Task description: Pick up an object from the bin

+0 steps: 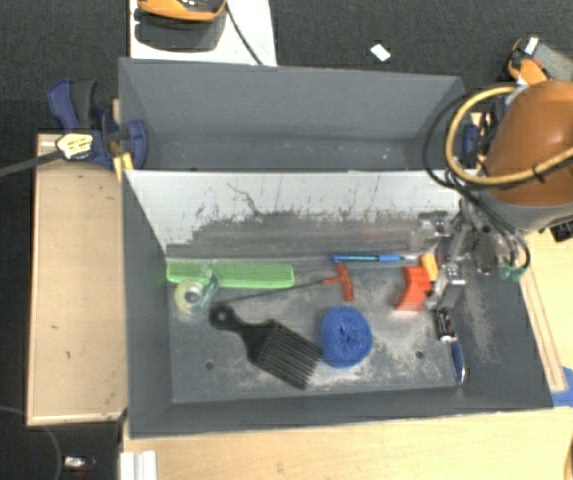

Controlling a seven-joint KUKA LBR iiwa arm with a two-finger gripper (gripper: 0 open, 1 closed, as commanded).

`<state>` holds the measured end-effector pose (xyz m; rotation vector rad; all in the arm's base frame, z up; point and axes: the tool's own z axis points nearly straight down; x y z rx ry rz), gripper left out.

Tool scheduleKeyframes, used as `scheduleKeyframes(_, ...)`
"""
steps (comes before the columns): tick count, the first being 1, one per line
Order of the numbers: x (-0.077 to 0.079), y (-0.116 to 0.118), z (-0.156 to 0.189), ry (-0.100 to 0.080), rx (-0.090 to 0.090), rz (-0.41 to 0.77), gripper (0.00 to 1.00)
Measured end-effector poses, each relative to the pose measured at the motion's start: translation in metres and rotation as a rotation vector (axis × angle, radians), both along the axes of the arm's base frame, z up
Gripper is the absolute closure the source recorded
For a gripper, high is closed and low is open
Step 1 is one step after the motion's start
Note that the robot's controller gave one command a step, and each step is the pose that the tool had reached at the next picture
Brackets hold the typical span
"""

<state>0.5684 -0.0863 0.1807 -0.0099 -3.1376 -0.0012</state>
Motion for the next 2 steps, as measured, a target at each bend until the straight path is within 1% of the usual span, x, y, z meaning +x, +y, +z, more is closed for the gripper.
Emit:
scheduleKeyframes(1, 0.002, 0.0, 0.004, -0.008, -0.001, 0.003, 0.0)
scheduleKeyframes(2, -0.01, 0.061, -0.073, -0.013, -0.001, 0.086, 0.0)
